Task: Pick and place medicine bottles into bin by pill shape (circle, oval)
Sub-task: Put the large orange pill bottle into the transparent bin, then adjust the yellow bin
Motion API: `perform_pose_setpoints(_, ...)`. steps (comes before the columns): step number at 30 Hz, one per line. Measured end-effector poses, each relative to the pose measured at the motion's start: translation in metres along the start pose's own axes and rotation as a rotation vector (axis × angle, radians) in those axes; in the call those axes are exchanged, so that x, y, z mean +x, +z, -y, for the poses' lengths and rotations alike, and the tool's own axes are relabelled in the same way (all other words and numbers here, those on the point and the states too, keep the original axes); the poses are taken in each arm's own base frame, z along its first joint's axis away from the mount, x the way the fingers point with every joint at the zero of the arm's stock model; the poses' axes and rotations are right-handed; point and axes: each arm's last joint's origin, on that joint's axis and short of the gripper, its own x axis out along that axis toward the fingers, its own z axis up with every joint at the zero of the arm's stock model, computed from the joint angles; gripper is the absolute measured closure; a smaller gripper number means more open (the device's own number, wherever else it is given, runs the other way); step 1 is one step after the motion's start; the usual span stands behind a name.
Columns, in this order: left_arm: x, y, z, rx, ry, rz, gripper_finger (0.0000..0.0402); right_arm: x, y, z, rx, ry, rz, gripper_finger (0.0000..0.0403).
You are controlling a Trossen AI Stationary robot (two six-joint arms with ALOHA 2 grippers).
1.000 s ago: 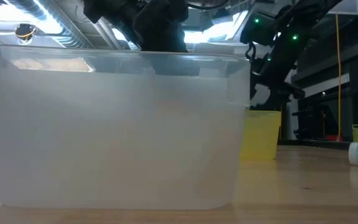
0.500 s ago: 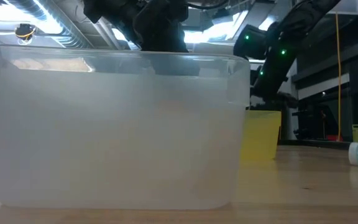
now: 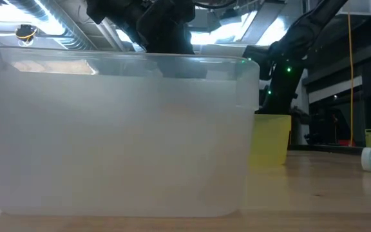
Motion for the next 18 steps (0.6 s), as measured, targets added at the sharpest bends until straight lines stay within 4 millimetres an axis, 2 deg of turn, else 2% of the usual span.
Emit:
perform_pose_setpoints(11,0.0,0.0,0.0,0.0,0.001,-0.001,0.019,0.006,0.005,0.01,-0.047,-0.047,-0.061,0.0118)
perform_pose_setpoints(18,0.0,0.0,0.0,-0.001,0.001,-0.002,0.019,-0.006,0.018,0.017,-0.059,-0.028,-0.028,0.0118)
